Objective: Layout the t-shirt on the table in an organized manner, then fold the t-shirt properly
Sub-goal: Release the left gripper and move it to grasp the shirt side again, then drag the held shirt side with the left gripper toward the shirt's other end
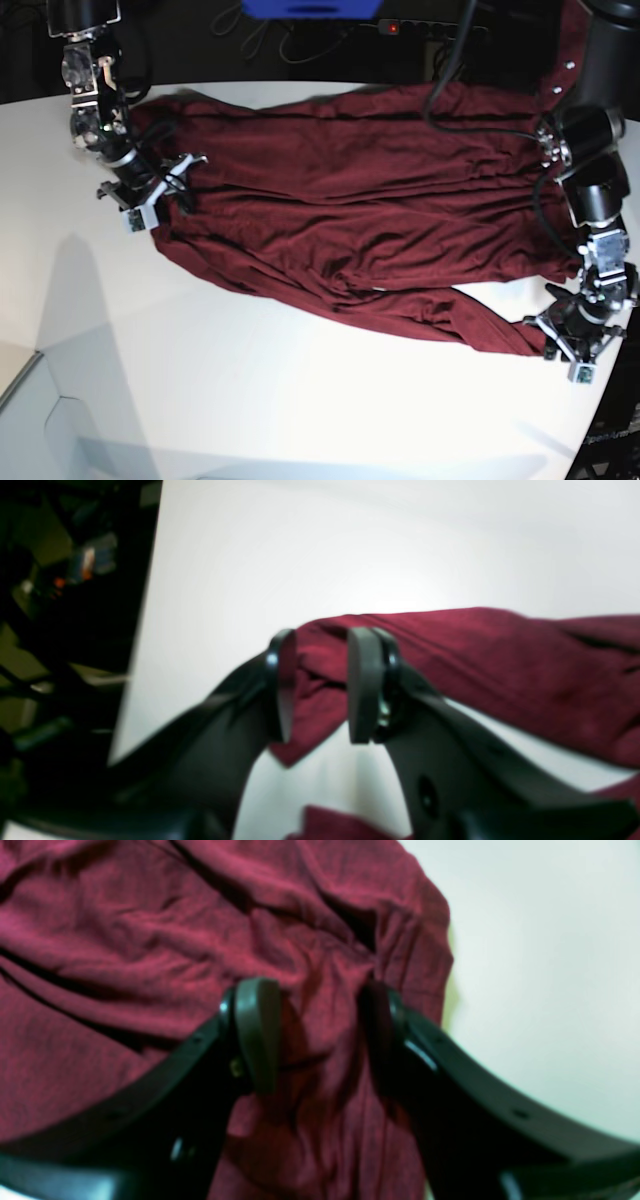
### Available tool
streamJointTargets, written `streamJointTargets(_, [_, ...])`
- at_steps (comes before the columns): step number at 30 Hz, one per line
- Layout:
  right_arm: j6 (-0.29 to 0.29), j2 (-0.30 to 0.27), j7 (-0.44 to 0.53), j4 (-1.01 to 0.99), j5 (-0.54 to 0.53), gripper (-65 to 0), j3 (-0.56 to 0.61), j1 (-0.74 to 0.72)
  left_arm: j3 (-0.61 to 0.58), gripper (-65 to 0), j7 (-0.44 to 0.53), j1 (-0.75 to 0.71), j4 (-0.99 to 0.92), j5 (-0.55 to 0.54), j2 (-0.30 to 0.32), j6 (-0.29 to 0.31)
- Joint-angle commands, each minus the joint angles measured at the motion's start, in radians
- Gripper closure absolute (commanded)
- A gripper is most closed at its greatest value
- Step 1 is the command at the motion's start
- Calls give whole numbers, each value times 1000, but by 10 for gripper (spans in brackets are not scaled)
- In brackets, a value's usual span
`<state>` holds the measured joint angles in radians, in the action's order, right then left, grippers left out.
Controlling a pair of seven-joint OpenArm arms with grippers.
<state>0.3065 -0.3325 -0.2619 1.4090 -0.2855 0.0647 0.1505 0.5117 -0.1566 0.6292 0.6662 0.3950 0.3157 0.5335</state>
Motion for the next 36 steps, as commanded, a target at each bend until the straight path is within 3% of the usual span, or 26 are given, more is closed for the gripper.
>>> streamJointTargets(1, [-2,-12,11,11,-4,-281,-4,-5,32,-177,32,42,17,-20,-19,-34])
streamJointTargets(7, [-2,-12,11,11,-4,-281,-4,2,252,-185,30,47,14,-20,-172,-200])
streamJointTargets(13, [-2,-12,11,11,-4,-281,-3,5,331,-330,33,47,11,-38,-260,-344])
streamJointTargets(18, [-2,-12,11,11,-4,-281,-3,8,298,-329,33,53,-24,-227,-257,-346])
streamJointTargets(27, [-2,-12,11,11,-4,-281,-3,18,146,-329,36,53,-142,-462,-191,-355])
streamJointTargets(36, [-2,-14,11,11,-4,-281,-6,19,141,-329,38,47,-150,-486,-189,-355])
